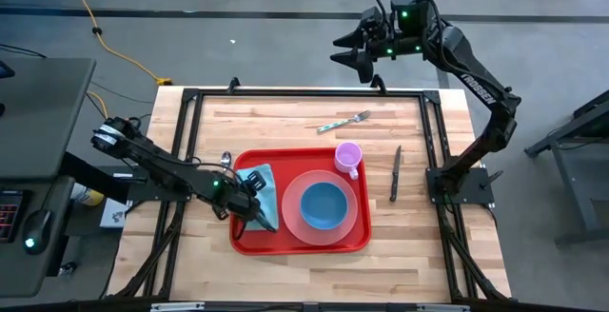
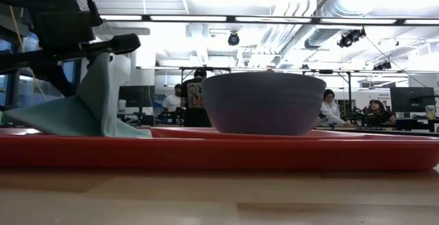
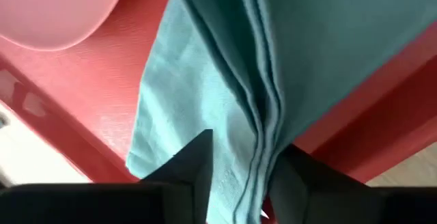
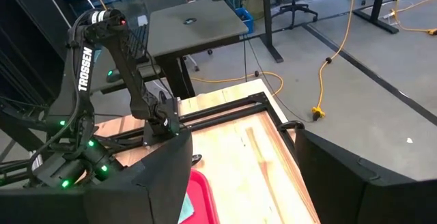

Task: Set up tray
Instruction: Put the blue napkin on the red serving tray to the left of the pink plate

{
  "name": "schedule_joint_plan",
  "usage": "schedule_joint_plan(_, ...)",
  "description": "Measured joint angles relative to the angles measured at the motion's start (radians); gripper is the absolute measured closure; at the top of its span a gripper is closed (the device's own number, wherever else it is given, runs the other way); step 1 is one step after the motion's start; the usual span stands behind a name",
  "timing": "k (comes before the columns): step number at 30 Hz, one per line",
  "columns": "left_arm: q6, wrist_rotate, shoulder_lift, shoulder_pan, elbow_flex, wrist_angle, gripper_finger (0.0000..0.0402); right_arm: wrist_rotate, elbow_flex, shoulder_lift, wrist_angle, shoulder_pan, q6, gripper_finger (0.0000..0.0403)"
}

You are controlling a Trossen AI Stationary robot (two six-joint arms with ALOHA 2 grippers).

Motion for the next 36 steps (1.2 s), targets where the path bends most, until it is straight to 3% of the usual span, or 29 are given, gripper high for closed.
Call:
schedule_joint_plan(20, -0.096, 0.029, 0.0, 0.0, 0.0, -0.069, 0.0199, 0.0, 0.0, 0.0, -0.001, 0.0, -0.012, 0.0164)
schedule_joint_plan(24, -0.138, -0.075, -0.018, 0.0, 0.006, -0.051, 0.0172, 0.0, 0.0, 0.0, -0.007, 0.0, -0.024, 0.0164)
schedule_joint_plan(27, -0.228, -0.204, -0.038, 0.001, 0.036, -0.038, 0.0156, 0.0, 0.0, 0.0, -0.014, 0.0, -0.026, 0.0164)
schedule_joint_plan(30, -0.367, -0.251, -0.06, 0.028, 0.069, -0.031, 0.0165, 0.0, 0.0, 0.0, -0.016, 0.0, -0.026, 0.0164)
schedule_joint_plan(33, -0.585, -0.216, -0.081, 0.082, 0.093, -0.037, 0.0206, 0.005, 0.0, 0.0, -0.017, 0.0, -0.021, 0.0164)
schedule_joint_plan(36, -0.865, -0.085, -0.1, 0.15, 0.103, -0.038, 0.0271, 0.007, 0.0, 0.0, -0.027, 0.0, -0.018, 0.0164)
